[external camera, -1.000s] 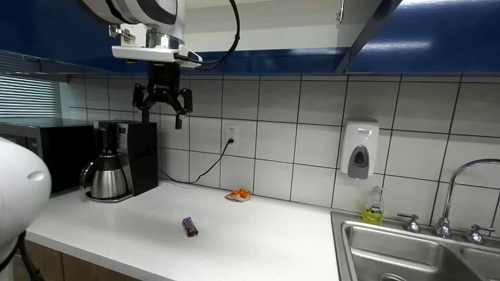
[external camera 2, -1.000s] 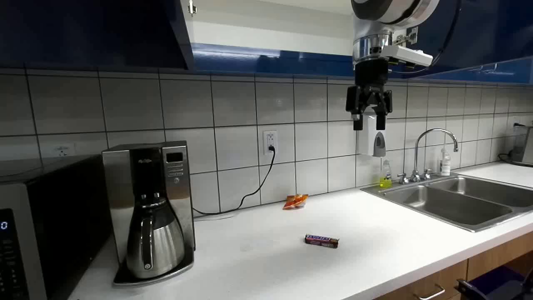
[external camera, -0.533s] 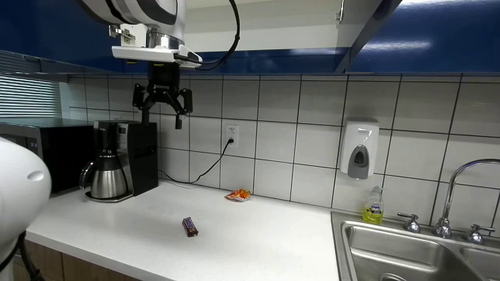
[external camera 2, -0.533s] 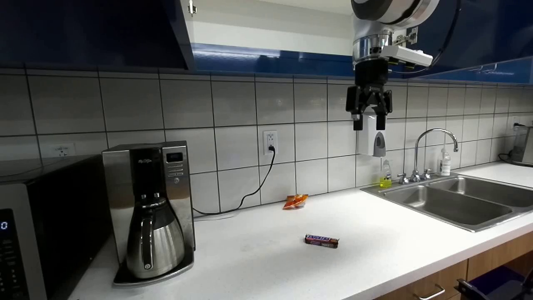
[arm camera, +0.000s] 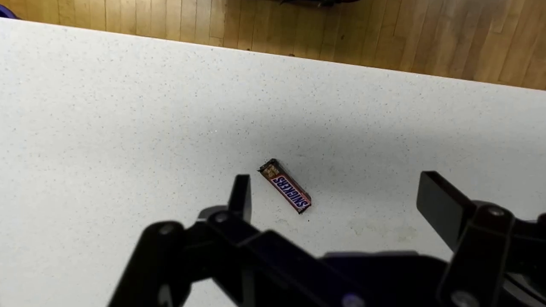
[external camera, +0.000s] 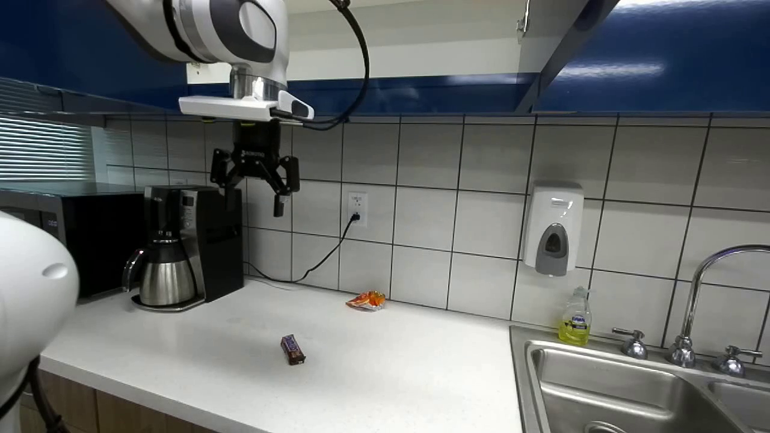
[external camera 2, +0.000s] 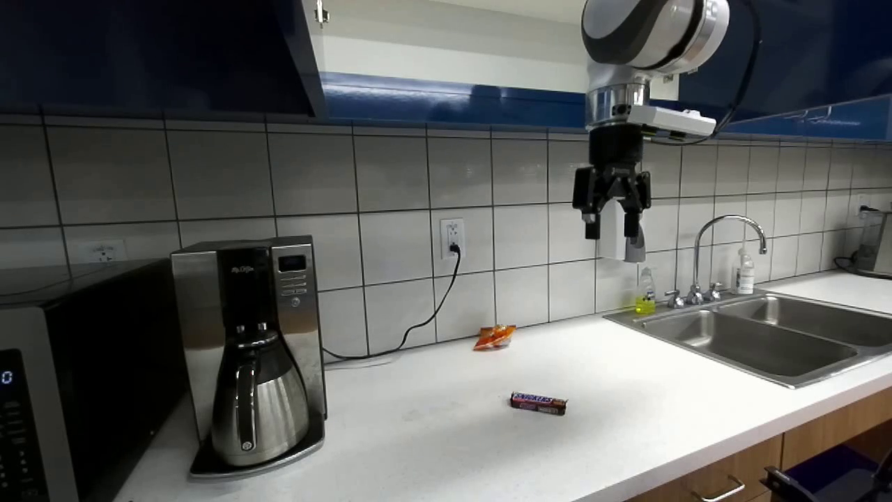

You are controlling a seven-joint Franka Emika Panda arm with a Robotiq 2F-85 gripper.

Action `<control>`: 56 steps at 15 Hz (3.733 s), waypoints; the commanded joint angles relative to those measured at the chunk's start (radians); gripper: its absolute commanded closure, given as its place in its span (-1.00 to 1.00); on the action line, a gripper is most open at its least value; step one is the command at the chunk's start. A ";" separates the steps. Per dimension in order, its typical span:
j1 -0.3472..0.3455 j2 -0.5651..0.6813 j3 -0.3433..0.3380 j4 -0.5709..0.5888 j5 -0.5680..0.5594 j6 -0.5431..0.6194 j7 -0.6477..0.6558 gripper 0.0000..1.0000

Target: Put the candy bar in the open cabinet

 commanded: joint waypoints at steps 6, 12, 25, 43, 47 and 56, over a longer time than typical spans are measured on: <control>-0.003 0.150 0.026 -0.050 -0.010 0.215 0.040 -1.00; 0.002 0.320 0.047 -0.031 -0.016 0.350 0.050 -1.00; -0.005 0.702 0.043 0.137 -0.033 0.485 0.077 -1.00; 0.006 0.929 0.045 0.275 -0.099 0.499 0.105 -1.00; 0.011 0.923 0.039 0.275 -0.113 0.498 0.111 -1.00; -0.001 0.950 0.047 0.302 -0.237 0.490 -0.015 -1.00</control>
